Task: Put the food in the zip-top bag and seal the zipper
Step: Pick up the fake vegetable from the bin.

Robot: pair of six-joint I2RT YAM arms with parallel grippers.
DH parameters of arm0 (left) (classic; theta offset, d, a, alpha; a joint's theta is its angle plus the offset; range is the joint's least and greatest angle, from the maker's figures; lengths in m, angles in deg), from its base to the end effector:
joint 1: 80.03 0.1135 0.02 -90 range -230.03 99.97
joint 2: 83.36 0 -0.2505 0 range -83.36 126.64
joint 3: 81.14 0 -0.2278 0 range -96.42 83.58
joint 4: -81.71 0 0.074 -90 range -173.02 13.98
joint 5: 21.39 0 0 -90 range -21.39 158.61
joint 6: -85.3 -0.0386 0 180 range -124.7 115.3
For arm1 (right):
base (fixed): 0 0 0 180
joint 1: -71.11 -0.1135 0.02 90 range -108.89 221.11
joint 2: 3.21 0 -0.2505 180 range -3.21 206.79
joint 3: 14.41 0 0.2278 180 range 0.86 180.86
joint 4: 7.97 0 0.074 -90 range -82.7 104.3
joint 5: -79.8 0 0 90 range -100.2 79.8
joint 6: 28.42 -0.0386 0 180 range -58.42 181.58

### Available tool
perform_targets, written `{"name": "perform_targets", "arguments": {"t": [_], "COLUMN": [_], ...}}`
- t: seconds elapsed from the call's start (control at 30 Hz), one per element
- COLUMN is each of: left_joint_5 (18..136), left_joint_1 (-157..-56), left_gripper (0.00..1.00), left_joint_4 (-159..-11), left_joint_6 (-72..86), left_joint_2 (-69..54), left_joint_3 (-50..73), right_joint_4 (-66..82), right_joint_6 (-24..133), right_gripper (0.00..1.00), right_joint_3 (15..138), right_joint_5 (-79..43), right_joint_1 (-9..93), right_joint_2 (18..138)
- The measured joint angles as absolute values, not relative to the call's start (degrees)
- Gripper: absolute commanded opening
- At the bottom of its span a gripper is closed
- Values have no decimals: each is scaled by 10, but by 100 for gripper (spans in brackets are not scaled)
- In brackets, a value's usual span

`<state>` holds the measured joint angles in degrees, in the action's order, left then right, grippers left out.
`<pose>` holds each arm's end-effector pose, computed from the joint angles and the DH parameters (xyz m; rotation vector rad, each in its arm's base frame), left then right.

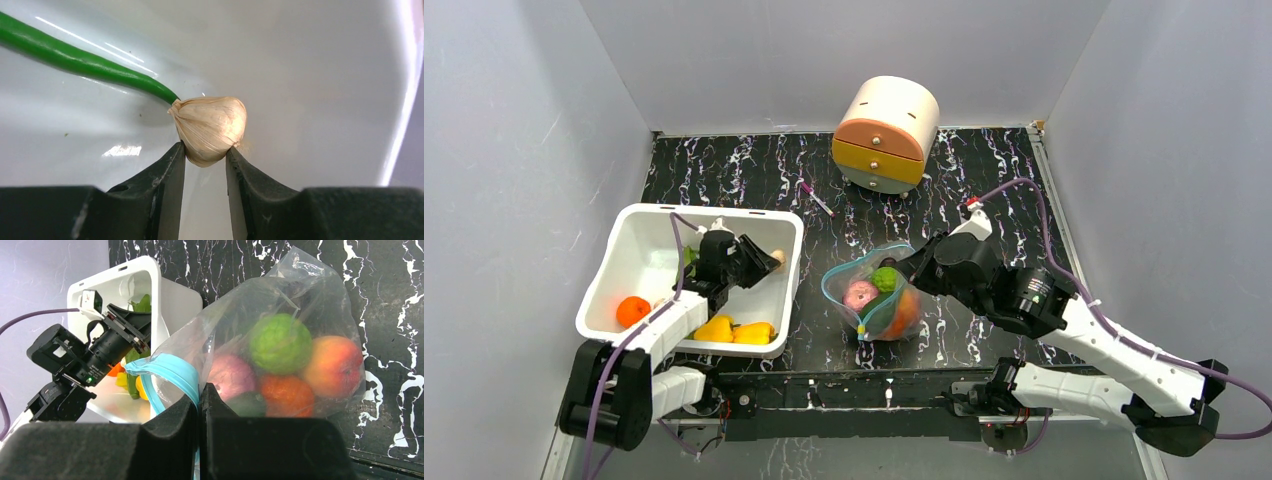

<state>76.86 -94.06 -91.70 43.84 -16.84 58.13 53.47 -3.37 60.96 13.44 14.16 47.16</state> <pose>0.2122 -0.0587 0.1841 -0.5780 2.1595 -0.7756 0.0973 0.1212 0.3377 0.3919 2.2157 0.7599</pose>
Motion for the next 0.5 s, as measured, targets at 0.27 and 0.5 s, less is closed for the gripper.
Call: {"name": "perform_targets", "arguments": {"t": [0.27, 0.5], "left_joint_5": [759, 759], "left_joint_1": [-941, -941], "left_gripper": [24, 24], "left_joint_4": [-840, -737], "left_joint_6": [434, 417], "left_joint_2": [-251, -332], "left_joint_3": [582, 556], "right_joint_4": [538, 538], "right_joint_6": [-40, -44], "right_gripper": [0, 0], "right_joint_3": [592, 591], "right_joint_5": [134, 135], "right_joint_1": [142, 142], "right_joint_2": [450, 446]}}
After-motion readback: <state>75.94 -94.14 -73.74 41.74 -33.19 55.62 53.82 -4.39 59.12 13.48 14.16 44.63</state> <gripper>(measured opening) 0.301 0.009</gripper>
